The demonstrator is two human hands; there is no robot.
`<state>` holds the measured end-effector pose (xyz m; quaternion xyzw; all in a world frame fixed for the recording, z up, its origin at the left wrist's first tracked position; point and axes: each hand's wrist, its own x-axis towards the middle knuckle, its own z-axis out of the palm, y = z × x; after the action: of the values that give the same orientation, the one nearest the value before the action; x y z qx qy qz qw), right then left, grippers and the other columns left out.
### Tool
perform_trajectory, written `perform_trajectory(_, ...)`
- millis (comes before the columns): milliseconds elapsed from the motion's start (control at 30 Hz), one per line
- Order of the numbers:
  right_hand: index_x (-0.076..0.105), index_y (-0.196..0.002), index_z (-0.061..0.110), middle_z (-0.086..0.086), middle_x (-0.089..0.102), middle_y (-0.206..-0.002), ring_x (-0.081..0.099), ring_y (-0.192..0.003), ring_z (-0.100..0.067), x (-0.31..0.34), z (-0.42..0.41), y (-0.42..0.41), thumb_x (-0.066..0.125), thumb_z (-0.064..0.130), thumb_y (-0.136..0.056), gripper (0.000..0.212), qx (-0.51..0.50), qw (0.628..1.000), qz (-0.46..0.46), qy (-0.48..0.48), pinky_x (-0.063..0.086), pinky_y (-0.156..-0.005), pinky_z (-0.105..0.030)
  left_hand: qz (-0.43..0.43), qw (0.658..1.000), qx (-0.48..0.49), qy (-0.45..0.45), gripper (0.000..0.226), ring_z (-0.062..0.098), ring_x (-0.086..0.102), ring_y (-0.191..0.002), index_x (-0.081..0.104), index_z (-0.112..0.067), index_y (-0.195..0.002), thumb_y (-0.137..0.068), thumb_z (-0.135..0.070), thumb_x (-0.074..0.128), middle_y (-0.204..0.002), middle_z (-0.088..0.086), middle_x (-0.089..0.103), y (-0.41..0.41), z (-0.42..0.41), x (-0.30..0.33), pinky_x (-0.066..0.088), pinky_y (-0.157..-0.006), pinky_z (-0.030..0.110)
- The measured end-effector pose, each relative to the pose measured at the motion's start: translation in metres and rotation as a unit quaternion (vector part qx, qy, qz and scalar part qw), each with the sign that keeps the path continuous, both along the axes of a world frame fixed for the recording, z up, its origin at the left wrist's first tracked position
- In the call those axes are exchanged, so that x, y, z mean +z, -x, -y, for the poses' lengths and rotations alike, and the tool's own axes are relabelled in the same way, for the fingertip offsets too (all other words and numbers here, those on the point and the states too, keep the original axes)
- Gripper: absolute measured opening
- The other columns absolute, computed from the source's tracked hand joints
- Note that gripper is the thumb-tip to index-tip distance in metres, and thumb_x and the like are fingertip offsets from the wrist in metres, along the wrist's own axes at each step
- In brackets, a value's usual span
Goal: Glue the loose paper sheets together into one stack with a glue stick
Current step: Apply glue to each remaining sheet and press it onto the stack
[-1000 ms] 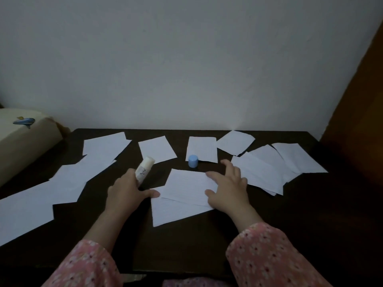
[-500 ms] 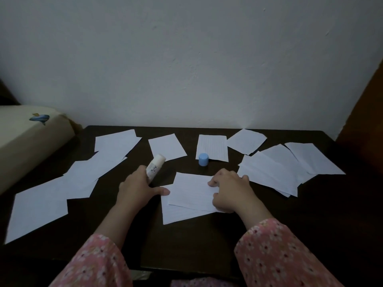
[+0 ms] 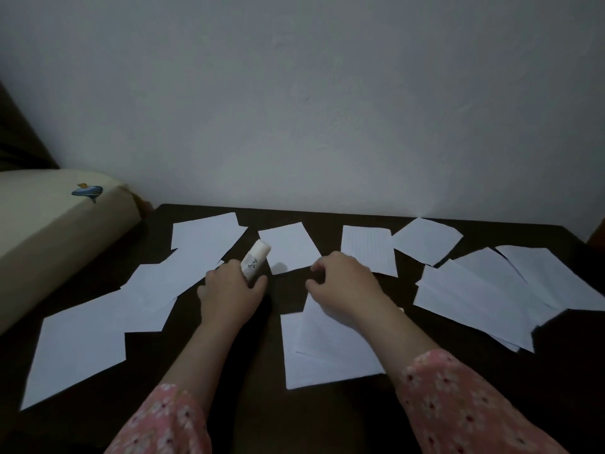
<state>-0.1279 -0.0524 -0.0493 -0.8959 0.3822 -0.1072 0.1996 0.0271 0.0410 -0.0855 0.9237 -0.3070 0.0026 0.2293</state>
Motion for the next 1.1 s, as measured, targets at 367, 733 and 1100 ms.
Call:
perform_trajectory(367,0.034,-0.146,0.029,-0.002,0.033,-0.15,0.03,-0.137,-0.025,-0.032,0.01,-0.061,0.043,0.044,-0.097,0.052,0.058,0.992,-0.104,0.048,0.028,-0.109,-0.049,-0.007,0.998,0.056,-0.029,0.035,0.022,0.055,-0.097,0.053,-0.019,-0.111,-0.087,-0.044,0.057,-0.102,0.003,0.059,-0.043,0.005,-0.005,0.039,-0.087,0.04)
perform_trajectory(733,0.055,-0.118,0.029,0.011,0.046,-0.129,0.038,-0.121,-0.008,-0.065,0.001,-0.023,0.044,0.045,-0.097,0.028,0.037,0.995,0.04,0.084,0.033,-0.104,-0.026,0.011,0.999,0.03,-0.016,0.029,0.017,0.054,-0.091,0.056,-0.019,-0.107,-0.088,-0.041,0.056,-0.095,-0.001,0.057,-0.04,0.0,-0.005,0.038,-0.088,0.039)
perform_trajectory(1100,0.049,-0.1,0.036,0.019,0.046,-0.115,0.045,-0.111,-0.001,-0.057,-0.007,0.014,0.052,0.045,-0.093,0.011,0.032,0.998,0.04,0.048,0.029,-0.112,-0.043,-0.079,0.989,-0.103,0.066,0.037,0.008,0.05,-0.092,0.047,-0.023,-0.119,-0.089,-0.04,0.061,-0.107,-0.008,0.05,-0.004,0.001,0.01,0.044,-0.071,0.024)
